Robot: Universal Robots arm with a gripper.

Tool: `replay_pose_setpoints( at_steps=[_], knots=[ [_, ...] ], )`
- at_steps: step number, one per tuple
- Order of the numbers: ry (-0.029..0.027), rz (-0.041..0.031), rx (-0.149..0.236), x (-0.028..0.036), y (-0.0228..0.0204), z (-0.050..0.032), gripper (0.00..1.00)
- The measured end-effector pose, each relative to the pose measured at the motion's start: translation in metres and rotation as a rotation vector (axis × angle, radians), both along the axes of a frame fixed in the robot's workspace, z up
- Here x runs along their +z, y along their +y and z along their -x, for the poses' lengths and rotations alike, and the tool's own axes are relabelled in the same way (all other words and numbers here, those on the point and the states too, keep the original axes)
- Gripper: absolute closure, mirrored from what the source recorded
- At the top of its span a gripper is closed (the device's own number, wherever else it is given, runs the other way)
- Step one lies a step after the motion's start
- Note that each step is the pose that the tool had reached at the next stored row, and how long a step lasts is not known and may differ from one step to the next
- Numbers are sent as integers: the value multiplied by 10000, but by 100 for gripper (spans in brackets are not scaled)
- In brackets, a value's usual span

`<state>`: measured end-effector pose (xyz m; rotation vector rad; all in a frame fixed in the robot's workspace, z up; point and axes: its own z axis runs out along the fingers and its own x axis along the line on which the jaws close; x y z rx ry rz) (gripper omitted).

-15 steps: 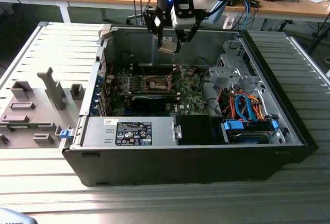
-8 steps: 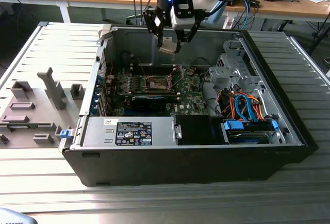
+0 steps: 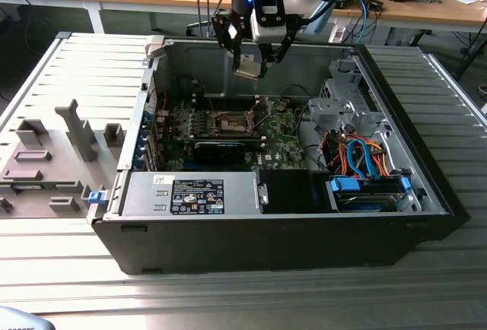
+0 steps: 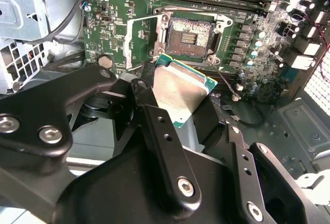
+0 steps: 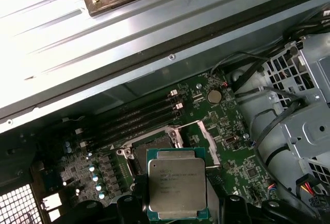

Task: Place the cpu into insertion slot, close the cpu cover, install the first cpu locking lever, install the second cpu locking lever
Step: 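Place the cpu into insertion slot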

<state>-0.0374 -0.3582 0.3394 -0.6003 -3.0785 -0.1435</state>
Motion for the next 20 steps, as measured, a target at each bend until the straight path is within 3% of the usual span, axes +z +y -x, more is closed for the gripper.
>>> replay_pose_setpoints(
  at_steps=[20],
  knots=[
    [0, 0, -414, 0, 0, 0, 45]
  ],
)
